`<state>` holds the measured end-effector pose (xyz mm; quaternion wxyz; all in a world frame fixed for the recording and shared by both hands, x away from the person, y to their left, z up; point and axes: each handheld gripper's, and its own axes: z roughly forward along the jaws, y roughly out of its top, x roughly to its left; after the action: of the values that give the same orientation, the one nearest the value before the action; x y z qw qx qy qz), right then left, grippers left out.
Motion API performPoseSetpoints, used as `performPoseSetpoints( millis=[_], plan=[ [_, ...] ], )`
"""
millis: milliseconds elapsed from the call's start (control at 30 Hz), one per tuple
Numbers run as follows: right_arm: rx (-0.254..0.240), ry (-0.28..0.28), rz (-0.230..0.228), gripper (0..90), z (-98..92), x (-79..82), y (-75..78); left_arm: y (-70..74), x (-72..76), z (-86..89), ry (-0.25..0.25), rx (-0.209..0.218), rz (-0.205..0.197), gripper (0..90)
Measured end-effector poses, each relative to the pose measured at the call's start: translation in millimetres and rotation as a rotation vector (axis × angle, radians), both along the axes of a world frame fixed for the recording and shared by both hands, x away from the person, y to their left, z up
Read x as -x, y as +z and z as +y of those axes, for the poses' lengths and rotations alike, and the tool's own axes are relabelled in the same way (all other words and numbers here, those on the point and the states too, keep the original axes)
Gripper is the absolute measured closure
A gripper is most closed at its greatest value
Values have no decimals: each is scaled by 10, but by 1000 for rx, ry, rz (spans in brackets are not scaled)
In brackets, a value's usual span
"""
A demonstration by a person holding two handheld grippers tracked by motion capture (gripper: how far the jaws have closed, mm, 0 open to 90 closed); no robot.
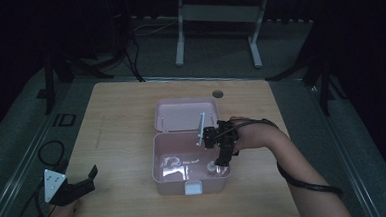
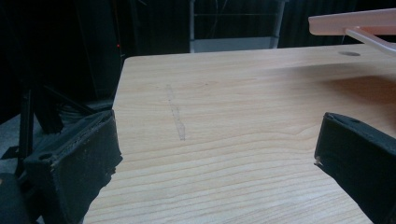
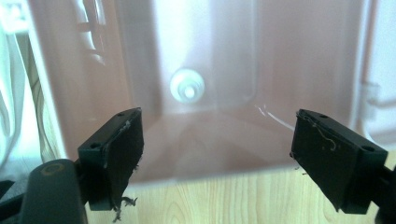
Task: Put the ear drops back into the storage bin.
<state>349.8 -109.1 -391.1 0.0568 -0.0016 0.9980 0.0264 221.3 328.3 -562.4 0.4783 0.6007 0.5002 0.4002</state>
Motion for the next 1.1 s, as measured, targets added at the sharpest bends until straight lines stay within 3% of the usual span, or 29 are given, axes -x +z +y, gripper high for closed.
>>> performPoseSetpoints(
  millis=[233, 533, 1100],
  plan=[
    [-28, -33, -2, 170, -232, -2, 142, 0, 1, 0, 0, -1, 1, 4],
    [-57, -92, -13, 170, -547, -33, 132, 0, 0, -1, 1, -1, 1, 4],
    [-150, -182, 20, 174, -931, 0, -343, -1, 3, -2, 2, 0, -2, 4]
  ],
)
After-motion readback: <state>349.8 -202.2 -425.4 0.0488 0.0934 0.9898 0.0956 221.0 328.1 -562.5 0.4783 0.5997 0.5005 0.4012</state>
